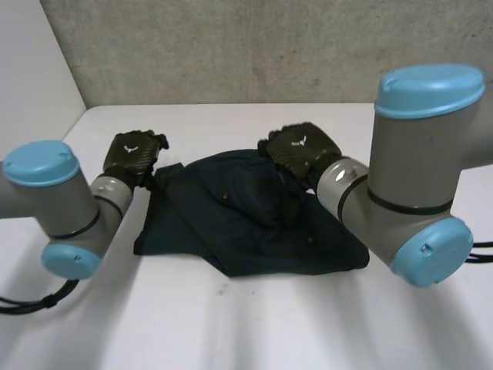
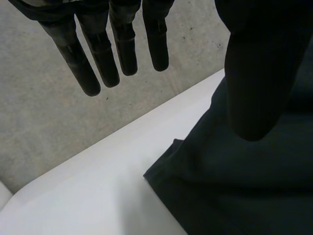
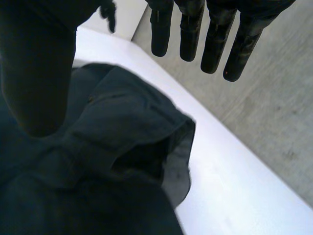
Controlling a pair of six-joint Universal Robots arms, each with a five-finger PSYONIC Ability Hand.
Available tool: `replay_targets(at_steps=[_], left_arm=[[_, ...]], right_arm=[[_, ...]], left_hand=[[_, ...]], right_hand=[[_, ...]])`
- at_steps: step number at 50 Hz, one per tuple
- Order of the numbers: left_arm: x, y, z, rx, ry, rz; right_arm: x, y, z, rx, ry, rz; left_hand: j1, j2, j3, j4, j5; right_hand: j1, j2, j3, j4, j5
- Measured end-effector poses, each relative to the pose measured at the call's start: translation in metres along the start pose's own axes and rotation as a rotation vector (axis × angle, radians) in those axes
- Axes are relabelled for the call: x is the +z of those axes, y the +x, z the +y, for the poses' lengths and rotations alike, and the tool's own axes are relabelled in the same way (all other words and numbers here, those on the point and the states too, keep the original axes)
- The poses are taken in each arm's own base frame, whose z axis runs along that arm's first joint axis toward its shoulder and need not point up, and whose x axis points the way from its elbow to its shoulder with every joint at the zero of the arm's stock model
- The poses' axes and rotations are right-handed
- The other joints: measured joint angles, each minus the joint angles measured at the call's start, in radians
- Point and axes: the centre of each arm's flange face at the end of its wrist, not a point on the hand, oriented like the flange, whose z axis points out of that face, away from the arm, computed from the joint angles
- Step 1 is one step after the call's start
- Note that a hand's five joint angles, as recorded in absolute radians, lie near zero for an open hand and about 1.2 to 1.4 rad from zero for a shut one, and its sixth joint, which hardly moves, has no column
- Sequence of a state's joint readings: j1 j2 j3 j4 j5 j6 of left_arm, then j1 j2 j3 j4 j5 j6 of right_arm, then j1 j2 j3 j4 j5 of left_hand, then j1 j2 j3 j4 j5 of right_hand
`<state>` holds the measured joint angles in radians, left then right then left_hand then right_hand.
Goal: Fold the shorts.
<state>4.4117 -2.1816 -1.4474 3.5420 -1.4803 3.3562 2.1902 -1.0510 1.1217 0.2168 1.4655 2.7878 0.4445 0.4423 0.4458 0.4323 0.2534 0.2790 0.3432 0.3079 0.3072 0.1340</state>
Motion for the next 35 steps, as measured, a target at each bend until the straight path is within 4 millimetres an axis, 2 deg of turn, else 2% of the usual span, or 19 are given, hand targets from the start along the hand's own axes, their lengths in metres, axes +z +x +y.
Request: replay_targets(at_steps=[7,12,17,22,25,27,28,33,34,35], left_arm=[[0.035,0.007,0.009,0.002,0.041,0.043],[0.051,0.014,0.016,0.002,0.062,0.099],[0.064,0.024,0.033,-0.006,0.027,0.171],[0.065,0.027,0.040,-0.012,-0.015,0.192],[0.063,0.030,0.046,-0.018,-0.066,0.208],[0.062,0.030,0.046,-0.018,-0.074,0.207],[0.061,0.030,0.044,-0.018,-0.081,0.203],[0.053,0.031,0.028,-0.001,-0.071,0.179],[0.046,0.032,0.013,0.017,-0.051,0.166],[0.043,0.033,0.008,0.024,-0.043,0.163]], right_arm=[[-0.005,-0.008,0.024,0.012,-0.073,-0.013],[-0.011,-0.009,0.031,0.015,-0.087,-0.013],[-0.018,-0.007,0.031,0.015,-0.073,-0.004],[-0.018,-0.002,0.029,0.016,-0.064,0.010],[-0.015,0.011,0.026,0.023,-0.052,0.041],[-0.015,0.013,0.026,0.024,-0.050,0.046],[-0.014,0.017,0.023,0.025,-0.043,0.056],[-0.012,0.023,0.016,0.025,-0.020,0.072],[-0.012,0.025,0.011,0.025,-0.003,0.080],[-0.012,0.026,0.009,0.025,0.003,0.083]], left_hand=[[0.014,0.019,0.014,0.029,0.038],[0.068,0.069,0.064,0.083,0.090],[0.194,0.186,0.179,0.198,0.199],[0.226,0.220,0.216,0.232,0.232],[0.472,0.447,0.441,0.457,0.455],[0.524,0.516,0.492,0.508,0.506],[0.680,0.701,0.691,0.707,0.696],[0.680,0.747,0.732,0.762,0.714],[0.680,0.747,0.732,0.762,0.714],[0.680,0.747,0.732,0.762,0.714]], right_hand=[[0.000,0.000,0.000,0.000,0.000],[0.000,0.000,0.000,0.000,0.000],[0.000,0.000,0.000,0.000,0.000],[0.000,0.000,0.000,0.000,0.000],[0.000,0.000,0.000,0.000,0.000],[0.000,0.000,0.000,0.000,0.000],[0.000,0.000,0.000,0.000,0.000],[-0.010,0.000,-0.010,-0.008,-0.007],[-0.027,0.000,-0.030,-0.022,-0.023],[-0.028,0.000,-0.032,-0.023,-0.024]])
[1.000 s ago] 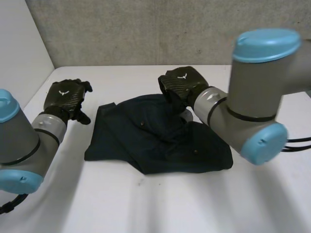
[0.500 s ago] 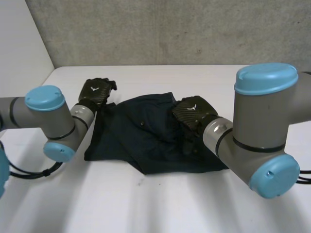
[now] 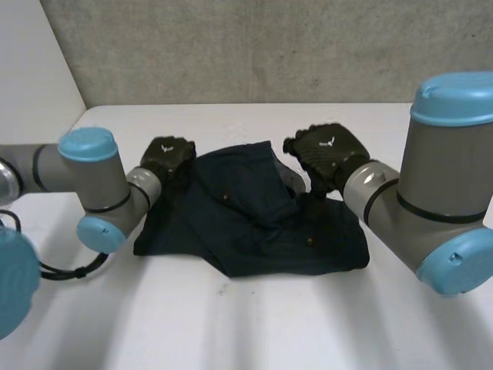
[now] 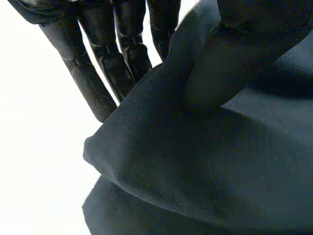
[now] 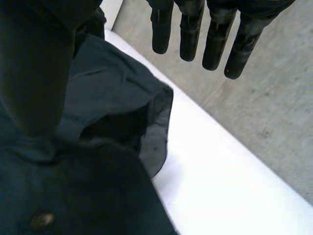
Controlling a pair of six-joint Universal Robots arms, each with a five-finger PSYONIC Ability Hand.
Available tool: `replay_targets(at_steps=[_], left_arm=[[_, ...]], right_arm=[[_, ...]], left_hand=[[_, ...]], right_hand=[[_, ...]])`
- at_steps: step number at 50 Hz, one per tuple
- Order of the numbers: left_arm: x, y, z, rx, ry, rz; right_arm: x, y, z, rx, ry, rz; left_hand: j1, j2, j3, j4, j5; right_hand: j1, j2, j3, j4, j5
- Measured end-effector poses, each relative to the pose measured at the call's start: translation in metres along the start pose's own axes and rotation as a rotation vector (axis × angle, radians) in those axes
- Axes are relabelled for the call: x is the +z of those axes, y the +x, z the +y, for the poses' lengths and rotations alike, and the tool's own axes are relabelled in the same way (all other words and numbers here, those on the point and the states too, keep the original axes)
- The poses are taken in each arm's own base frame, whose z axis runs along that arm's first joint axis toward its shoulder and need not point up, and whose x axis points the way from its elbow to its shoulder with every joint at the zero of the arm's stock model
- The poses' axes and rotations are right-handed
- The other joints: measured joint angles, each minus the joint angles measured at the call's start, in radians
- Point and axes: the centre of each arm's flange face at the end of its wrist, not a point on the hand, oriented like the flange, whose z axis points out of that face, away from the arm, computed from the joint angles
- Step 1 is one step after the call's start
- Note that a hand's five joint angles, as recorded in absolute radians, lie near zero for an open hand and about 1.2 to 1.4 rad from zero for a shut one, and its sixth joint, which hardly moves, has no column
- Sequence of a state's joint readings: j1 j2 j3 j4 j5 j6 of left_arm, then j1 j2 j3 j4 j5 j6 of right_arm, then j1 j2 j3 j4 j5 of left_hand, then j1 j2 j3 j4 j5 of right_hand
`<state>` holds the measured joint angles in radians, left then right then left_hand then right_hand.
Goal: Fold the shorts.
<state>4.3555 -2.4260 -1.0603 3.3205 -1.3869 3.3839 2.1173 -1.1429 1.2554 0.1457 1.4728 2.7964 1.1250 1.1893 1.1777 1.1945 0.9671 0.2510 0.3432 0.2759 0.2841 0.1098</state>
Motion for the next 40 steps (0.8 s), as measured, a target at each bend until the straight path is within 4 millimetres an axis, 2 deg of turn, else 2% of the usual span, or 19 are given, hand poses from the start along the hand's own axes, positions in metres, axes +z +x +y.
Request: replay_targets(at_steps=[3,4,5,7,11,12,14,18,22,25,28,29,32,33,34,36,37,38,40], left_arm=[[-0.021,0.010,-0.035,0.059,0.067,-0.009],[-0.021,0.010,-0.035,0.059,0.067,-0.009],[-0.029,0.015,-0.047,0.082,0.092,-0.008],[-0.052,0.031,-0.071,0.143,0.152,0.008],[-0.079,0.052,-0.090,0.220,0.203,0.036],[-0.079,0.052,-0.090,0.220,0.203,0.036],[-0.103,0.068,-0.100,0.284,0.226,0.055],[-0.129,0.080,-0.105,0.339,0.224,0.043],[-0.142,0.085,-0.105,0.354,0.211,0.023],[-0.155,0.091,-0.106,0.356,0.199,0.004],[-0.159,0.094,-0.106,0.354,0.196,-0.001],[-0.164,0.097,-0.105,0.349,0.191,-0.001],[-0.167,0.100,-0.104,0.346,0.189,0.004],[-0.170,0.102,-0.103,0.345,0.186,0.013],[-0.172,0.104,-0.102,0.345,0.184,0.017],[-0.174,0.106,-0.100,0.345,0.181,0.026],[-0.174,0.106,-0.100,0.345,0.181,0.026],[-0.177,0.110,-0.096,0.346,0.176,0.040],[-0.178,0.110,-0.096,0.346,0.175,0.042]], right_arm=[[0.000,0.005,-0.015,0.022,0.044,0.020],[0.000,0.005,-0.015,0.022,0.044,0.020],[0.000,0.007,-0.020,0.035,0.058,0.027],[-0.001,0.011,-0.033,0.086,0.090,0.039],[-0.004,0.015,-0.047,0.168,0.109,0.040],[-0.004,0.015,-0.047,0.168,0.109,0.040],[-0.008,0.017,-0.055,0.236,0.104,0.031],[-0.008,0.016,-0.055,0.292,0.067,0.012],[-0.003,0.012,-0.047,0.305,0.033,0.000],[0.005,0.005,-0.035,0.307,-0.008,-0.016],[0.013,-0.003,-0.024,0.302,-0.039,-0.033],[0.022,-0.014,-0.011,0.293,-0.070,-0.052],[0.030,-0.022,-0.002,0.284,-0.088,-0.063],[0.036,-0.027,0.004,0.275,-0.096,-0.071],[0.039,-0.029,0.006,0.271,-0.097,-0.073],[0.042,-0.031,0.009,0.264,-0.093,-0.075],[0.042,-0.031,0.009,0.264,-0.093,-0.075],[0.045,-0.031,0.008,0.253,-0.073,-0.075],[0.046,-0.031,0.007,0.251,-0.068,-0.075]], left_hand=[[0.000,0.000,0.000,0.000,0.000],[0.000,0.000,0.000,0.000,0.000],[0.000,0.000,0.000,0.000,0.000],[0.000,0.000,0.000,0.000,0.000],[0.000,0.003,0.005,0.003,0.000],[0.000,0.003,0.005,0.003,0.000],[0.000,0.004,0.008,0.004,0.000],[0.000,0.005,0.009,0.004,0.000],[0.000,0.005,0.009,0.004,0.000],[0.000,0.005,0.009,0.004,0.000],[0.000,0.005,0.009,0.004,0.000],[0.000,0.005,0.009,0.004,0.000],[0.000,0.005,0.009,0.004,0.000],[0.000,0.005,0.009,0.004,0.000],[0.000,0.005,0.009,0.004,0.000],[0.000,0.005,0.009,0.004,0.000],[0.000,0.005,0.009,0.004,0.000],[-0.007,-0.020,-0.014,-0.023,-0.007],[-0.007,-0.020,-0.014,-0.023,-0.007]], right_hand=[[-0.003,0.000,-0.007,-0.003,-0.004],[-0.003,0.000,-0.007,-0.003,-0.004],[-0.031,-0.088,-0.047,-0.034,-0.034],[-0.037,-0.112,-0.055,-0.037,-0.037],[-0.038,-0.123,-0.065,-0.047,-0.037],[-0.038,-0.123,-0.065,-0.047,-0.037],[-0.038,-0.125,-0.066,-0.051,-0.037],[-0.038,-0.125,-0.066,-0.051,-0.037],[-0.038,-0.125,-0.066,-0.051,-0.037],[-0.038,-0.125,-0.066,-0.051,-0.037],[-0.038,-0.125,-0.066,-0.051,-0.037],[-0.038,-0.125,-0.066,-0.051,-0.037],[-0.025,-0.102,-0.038,-0.034,-0.021],[0.125,0.075,0.144,0.116,0.126],[0.125,0.075,0.144,0.116,0.126],[0.468,0.414,0.472,0.461,0.456],[0.468,0.414,0.472,0.461,0.456],[0.708,0.779,0.834,0.828,0.807],[0.708,0.779,0.834,0.828,0.807]])
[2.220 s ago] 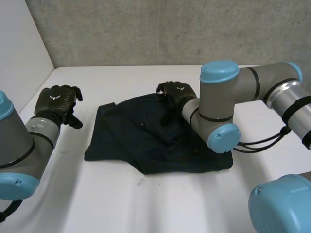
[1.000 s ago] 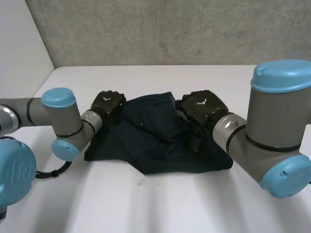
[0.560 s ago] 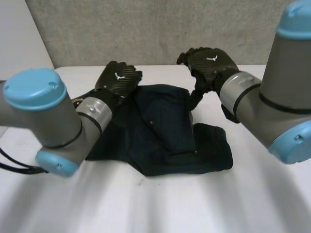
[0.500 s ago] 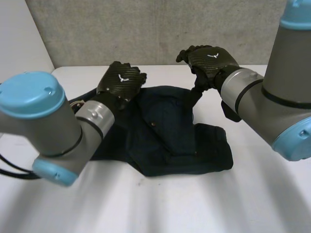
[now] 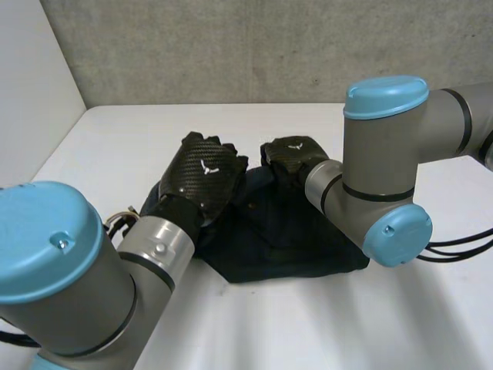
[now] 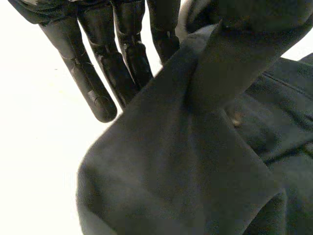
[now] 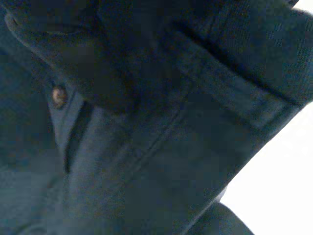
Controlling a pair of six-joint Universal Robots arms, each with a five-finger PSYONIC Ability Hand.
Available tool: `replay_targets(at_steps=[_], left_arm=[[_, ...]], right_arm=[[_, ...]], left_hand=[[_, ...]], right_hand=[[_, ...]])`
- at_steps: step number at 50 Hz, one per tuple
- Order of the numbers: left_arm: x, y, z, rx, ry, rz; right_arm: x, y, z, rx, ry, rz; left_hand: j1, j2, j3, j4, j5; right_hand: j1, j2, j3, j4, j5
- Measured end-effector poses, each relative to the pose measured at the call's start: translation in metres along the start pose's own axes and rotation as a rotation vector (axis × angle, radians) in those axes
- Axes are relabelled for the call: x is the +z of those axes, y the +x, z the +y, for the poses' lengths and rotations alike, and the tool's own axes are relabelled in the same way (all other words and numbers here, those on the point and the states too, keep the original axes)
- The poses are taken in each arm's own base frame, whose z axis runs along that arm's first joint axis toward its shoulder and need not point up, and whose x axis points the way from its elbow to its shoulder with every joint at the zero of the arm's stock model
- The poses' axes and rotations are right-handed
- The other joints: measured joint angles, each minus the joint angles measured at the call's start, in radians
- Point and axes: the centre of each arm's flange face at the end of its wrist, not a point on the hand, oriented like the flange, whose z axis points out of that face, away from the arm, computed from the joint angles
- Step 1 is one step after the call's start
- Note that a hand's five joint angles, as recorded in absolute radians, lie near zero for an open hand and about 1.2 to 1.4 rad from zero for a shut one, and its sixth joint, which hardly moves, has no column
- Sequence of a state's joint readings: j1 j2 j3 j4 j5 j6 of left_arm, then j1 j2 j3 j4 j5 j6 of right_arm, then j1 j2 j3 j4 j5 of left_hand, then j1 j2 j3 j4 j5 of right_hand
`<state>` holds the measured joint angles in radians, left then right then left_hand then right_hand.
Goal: Fold the shorts.
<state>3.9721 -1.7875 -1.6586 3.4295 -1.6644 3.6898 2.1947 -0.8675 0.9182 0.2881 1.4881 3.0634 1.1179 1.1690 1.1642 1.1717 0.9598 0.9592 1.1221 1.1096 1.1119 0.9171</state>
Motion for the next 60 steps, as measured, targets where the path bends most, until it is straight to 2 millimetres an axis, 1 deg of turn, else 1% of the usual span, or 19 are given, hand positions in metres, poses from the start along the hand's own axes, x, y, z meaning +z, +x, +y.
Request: replay_targets(at_steps=[2,4,10,15,19,27,34,37,39,43,44,45,48,49,50,54,56,58,60], left_arm=[[-0.002,0.003,0.006,0.000,-0.012,0.008],[-0.002,0.003,0.010,-0.001,-0.021,0.004],[0.005,-0.006,0.031,-0.017,-0.076,-0.055],[0.013,-0.017,0.062,-0.105,-0.155,-0.130],[0.013,-0.019,0.071,-0.176,-0.180,-0.148],[0.002,-0.014,0.077,-0.250,-0.214,-0.137],[-0.006,-0.014,0.081,-0.242,-0.255,-0.134],[-0.010,-0.020,0.080,-0.233,-0.271,-0.139],[-0.012,-0.023,0.077,-0.230,-0.270,-0.144],[-0.019,-0.048,0.049,-0.205,-0.207,-0.192],[-0.021,-0.058,0.033,-0.190,-0.159,-0.219],[-0.022,-0.060,0.030,-0.188,-0.150,-0.224],[-0.031,-0.082,-0.003,-0.155,-0.042,-0.282],[-0.031,-0.082,-0.003,-0.155,-0.042,-0.282],[-0.040,-0.102,-0.034,-0.127,0.062,-0.340],[-0.066,-0.136,-0.091,-0.082,0.254,-0.445],[-0.077,-0.145,-0.109,-0.070,0.317,-0.470],[-0.084,-0.148,-0.116,-0.070,0.342,-0.471],[-0.085,-0.145,-0.113,-0.088,0.332,-0.452]], right_arm=[[-0.004,0.001,-0.012,-0.017,0.053,-0.001],[-0.009,0.001,-0.018,-0.028,0.076,0.000],[-0.033,0.000,-0.033,-0.128,0.126,0.001],[-0.059,-0.002,-0.031,-0.284,0.116,0.011],[-0.069,-0.002,-0.028,-0.338,0.111,0.018],[-0.075,-0.002,-0.027,-0.346,0.122,0.027],[-0.082,-0.001,-0.037,-0.343,0.158,0.037],[-0.088,-0.001,-0.046,-0.348,0.187,0.046],[-0.091,0.000,-0.052,-0.351,0.203,0.051],[-0.104,0.000,-0.073,-0.371,0.271,0.071],[-0.110,0.001,-0.082,-0.382,0.299,0.080],[-0.111,0.001,-0.084,-0.384,0.304,0.081],[-0.123,0.001,-0.101,-0.409,0.360,0.104],[-0.123,0.001,-0.101,-0.409,0.360,0.104],[-0.137,0.003,-0.119,-0.435,0.413,0.135],[-0.165,0.006,-0.146,-0.467,0.480,0.190],[-0.175,0.006,-0.152,-0.474,0.486,0.201],[-0.182,0.006,-0.154,-0.477,0.473,0.202],[-0.183,0.005,-0.149,-0.476,0.446,0.195]], left_hand=[[-0.213,-0.250,-0.242,-0.245,-0.207],[-0.271,-0.317,-0.306,-0.317,-0.278],[-0.318,-0.370,-0.360,-0.373,-0.339],[-0.379,-0.426,-0.417,-0.432,-0.393],[-0.380,-0.442,-0.435,-0.449,-0.413],[-0.400,-0.446,-0.438,-0.452,-0.416],[-0.397,-0.444,-0.436,-0.450,-0.413],[-0.042,-0.096,-0.095,-0.097,-0.069],[-0.003,-0.065,-0.064,-0.066,-0.038],[0.029,0.022,0.023,0.023,0.022],[0.029,0.022,0.023,0.025,0.022],[0.029,0.022,0.023,0.025,0.022],[0.029,0.022,0.023,0.026,0.022],[0.029,0.022,0.023,0.026,0.022],[0.029,0.024,0.026,0.027,0.022],[0.029,0.024,0.026,0.027,0.022],[0.029,0.024,0.026,0.027,0.022],[0.029,0.023,0.025,0.026,0.022],[-0.016,-0.056,-0.045,-0.051,-0.023]], right_hand=[[0.019,0.047,0.068,0.065,0.060],[0.019,0.047,0.068,0.065,0.060],[0.019,0.047,0.068,0.074,0.060],[0.019,0.047,0.068,0.074,0.060],[0.019,0.047,0.068,0.074,0.060],[0.019,0.047,0.068,0.074,0.060],[0.019,0.047,0.068,0.074,0.060],[0.019,0.047,0.068,0.074,0.060],[0.019,0.047,0.068,0.074,0.060],[0.019,0.047,0.068,0.074,0.060],[0.019,0.047,0.068,0.074,0.060],[0.019,0.047,0.068,0.074,0.060],[0.019,0.047,0.068,0.074,0.060],[0.019,0.047,0.068,0.074,0.060],[0.019,0.047,0.068,0.074,0.060],[0.019,0.047,0.068,0.074,0.060],[0.019,0.047,0.068,0.074,0.060],[0.019,0.047,0.068,0.074,0.060],[0.019,0.047,0.068,0.074,0.060]])
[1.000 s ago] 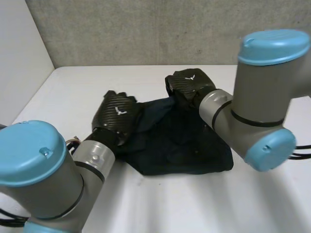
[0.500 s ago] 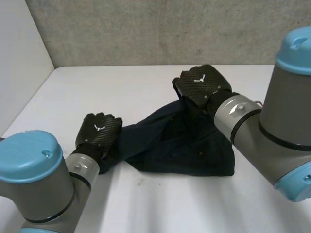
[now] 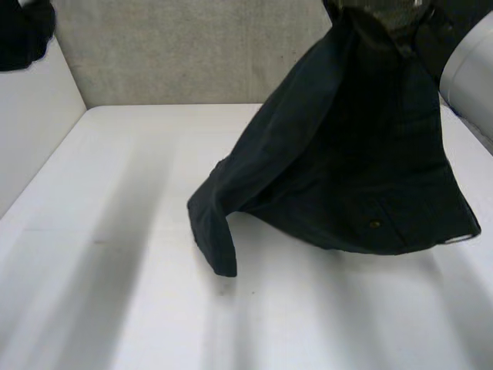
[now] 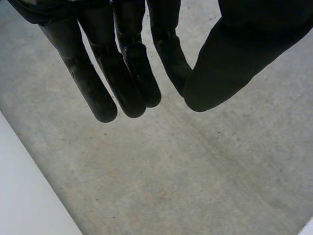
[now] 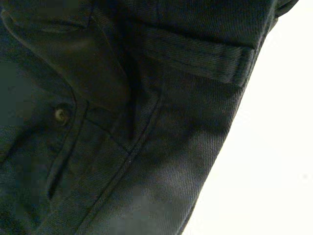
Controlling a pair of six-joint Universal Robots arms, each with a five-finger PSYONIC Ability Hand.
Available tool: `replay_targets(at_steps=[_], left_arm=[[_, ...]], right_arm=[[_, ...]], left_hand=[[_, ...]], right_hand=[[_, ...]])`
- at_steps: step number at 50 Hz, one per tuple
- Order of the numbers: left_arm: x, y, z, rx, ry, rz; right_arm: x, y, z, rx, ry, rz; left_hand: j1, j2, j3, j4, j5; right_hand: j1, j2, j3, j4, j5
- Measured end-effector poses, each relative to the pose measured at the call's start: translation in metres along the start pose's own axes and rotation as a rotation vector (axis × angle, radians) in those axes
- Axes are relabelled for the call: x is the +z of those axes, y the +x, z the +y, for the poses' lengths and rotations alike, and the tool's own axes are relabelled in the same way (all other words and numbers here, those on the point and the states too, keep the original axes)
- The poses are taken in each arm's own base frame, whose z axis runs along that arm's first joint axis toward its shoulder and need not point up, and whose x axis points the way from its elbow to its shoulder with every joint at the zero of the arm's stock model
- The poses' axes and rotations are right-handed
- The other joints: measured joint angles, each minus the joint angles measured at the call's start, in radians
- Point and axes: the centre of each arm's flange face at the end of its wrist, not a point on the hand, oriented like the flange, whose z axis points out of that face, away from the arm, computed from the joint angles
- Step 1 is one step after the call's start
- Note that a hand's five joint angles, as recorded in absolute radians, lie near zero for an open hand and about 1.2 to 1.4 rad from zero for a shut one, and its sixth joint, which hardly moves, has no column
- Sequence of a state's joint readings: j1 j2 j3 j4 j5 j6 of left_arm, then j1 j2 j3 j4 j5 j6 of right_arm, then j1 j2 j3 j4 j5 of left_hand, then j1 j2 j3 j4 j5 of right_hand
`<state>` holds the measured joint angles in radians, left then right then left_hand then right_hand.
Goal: Fold the shorts.
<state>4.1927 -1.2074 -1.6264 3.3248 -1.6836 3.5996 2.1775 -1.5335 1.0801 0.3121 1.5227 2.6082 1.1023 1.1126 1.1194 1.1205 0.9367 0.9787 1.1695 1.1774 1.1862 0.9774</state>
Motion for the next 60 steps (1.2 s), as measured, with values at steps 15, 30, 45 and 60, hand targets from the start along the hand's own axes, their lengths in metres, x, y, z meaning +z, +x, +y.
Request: replay_targets(at_steps=[15,30,45,60], left_arm=[[-0.046,0.077,0.153,-0.371,-0.601,0.176],[-0.068,0.105,0.158,-0.576,-0.705,0.241],[-0.074,0.141,0.178,-0.585,-0.790,0.272],[-0.057,0.159,0.215,-0.593,-0.851,0.117]], right_arm=[[0.024,-0.050,0.087,0.018,-0.278,-0.151],[0.049,-0.064,0.122,0.006,-0.348,-0.087],[0.039,-0.076,0.101,0.033,-0.287,-0.107],[0.026,-0.069,0.090,0.036,-0.271,-0.098]], left_hand=[[-0.493,-0.509,-0.512,-0.515,-0.515],[-0.878,-0.892,-0.891,-0.899,-0.889],[-0.875,-0.890,-0.889,-0.896,-0.885],[-0.650,-0.668,-0.680,-0.678,-0.667]], right_hand=[[0.000,0.000,0.000,0.000,0.000],[0.000,0.000,0.000,0.000,0.001],[0.000,0.000,0.000,0.000,0.004],[0.000,0.000,0.000,0.000,0.004]])
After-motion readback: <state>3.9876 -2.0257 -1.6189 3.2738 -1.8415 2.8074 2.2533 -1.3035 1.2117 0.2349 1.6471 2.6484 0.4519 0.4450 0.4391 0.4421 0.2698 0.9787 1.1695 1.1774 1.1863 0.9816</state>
